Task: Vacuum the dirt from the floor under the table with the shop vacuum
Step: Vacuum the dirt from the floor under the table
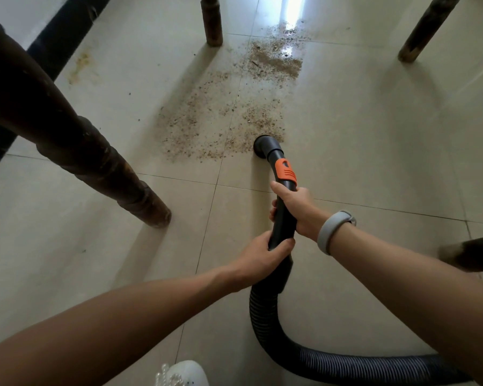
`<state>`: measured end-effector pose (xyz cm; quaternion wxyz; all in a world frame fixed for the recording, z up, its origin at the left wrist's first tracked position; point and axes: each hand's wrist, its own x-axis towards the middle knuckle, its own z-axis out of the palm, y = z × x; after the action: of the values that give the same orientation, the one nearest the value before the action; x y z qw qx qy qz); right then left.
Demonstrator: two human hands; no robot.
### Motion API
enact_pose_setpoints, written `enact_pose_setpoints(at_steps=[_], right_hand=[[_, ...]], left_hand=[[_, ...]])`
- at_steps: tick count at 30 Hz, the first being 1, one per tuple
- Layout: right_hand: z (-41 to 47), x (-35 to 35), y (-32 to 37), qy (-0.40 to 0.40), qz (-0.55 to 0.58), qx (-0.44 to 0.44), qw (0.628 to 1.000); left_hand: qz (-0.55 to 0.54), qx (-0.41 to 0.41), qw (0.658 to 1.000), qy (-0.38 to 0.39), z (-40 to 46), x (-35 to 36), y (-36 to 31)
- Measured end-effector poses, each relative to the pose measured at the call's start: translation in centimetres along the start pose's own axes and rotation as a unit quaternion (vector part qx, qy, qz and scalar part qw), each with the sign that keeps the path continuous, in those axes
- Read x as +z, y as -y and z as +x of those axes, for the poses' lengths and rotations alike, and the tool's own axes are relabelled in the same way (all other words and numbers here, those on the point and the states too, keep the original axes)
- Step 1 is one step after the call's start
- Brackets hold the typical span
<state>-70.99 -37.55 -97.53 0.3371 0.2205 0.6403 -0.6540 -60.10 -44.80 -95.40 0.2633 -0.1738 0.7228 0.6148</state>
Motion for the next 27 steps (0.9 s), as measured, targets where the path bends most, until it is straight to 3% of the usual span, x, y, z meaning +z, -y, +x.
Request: enact_pose_setpoints(at_steps=[7,27], right_hand=[[-1.3,1.4,-0.5,-0.031,-0.032,-0.009,0.999],[-1.1,4.1,0.0,0.040,-0.079,0.014,0.996]], left_hand=[[-0.016,-0.028,0.999,0.009,-0.8,-0.4,0.9],[-0.039,-0.058,0.997,-0.037,-1.9,-1.9,1.0]])
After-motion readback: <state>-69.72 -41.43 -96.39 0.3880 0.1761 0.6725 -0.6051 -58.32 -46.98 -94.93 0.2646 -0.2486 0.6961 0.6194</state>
